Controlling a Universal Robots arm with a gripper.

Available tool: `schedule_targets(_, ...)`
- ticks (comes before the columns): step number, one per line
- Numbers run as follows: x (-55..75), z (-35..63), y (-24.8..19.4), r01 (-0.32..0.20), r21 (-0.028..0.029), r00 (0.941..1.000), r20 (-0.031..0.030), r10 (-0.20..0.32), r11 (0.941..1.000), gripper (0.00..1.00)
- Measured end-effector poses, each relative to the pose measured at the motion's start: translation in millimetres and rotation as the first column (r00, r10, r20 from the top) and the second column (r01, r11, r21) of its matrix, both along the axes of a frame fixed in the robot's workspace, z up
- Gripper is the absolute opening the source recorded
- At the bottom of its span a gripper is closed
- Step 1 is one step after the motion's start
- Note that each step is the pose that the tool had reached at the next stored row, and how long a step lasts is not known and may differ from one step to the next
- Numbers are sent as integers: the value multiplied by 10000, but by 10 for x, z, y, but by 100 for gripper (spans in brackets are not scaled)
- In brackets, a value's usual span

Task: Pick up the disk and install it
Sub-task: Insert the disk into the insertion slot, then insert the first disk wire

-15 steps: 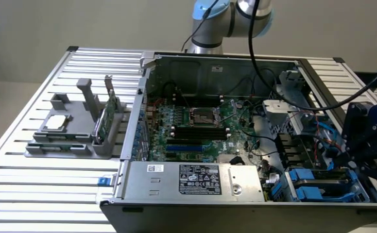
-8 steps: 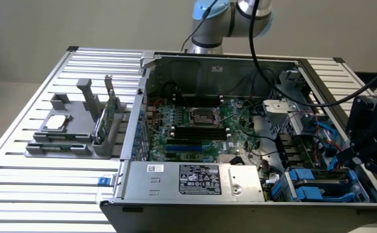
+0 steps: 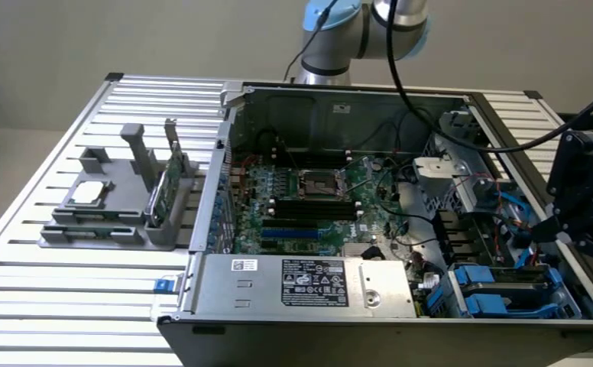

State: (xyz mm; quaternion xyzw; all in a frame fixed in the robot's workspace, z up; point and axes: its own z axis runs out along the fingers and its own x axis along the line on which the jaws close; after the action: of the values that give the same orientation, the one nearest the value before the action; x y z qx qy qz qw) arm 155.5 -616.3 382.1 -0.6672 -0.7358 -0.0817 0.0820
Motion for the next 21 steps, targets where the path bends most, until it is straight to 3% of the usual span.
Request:
schedule_targets(2,-30,29,0,4,103,10000,-4,-4,9999,11)
schedule_targets(4,-75,47,1,6,144,10000,-4,-6,9999,11)
schedule_targets(10,-313,51,-1,6,145,10000,-4,-6,9999,11)
schedule_targets(21,-317,51,-1,6,144,10000,-4,-6,9999,11)
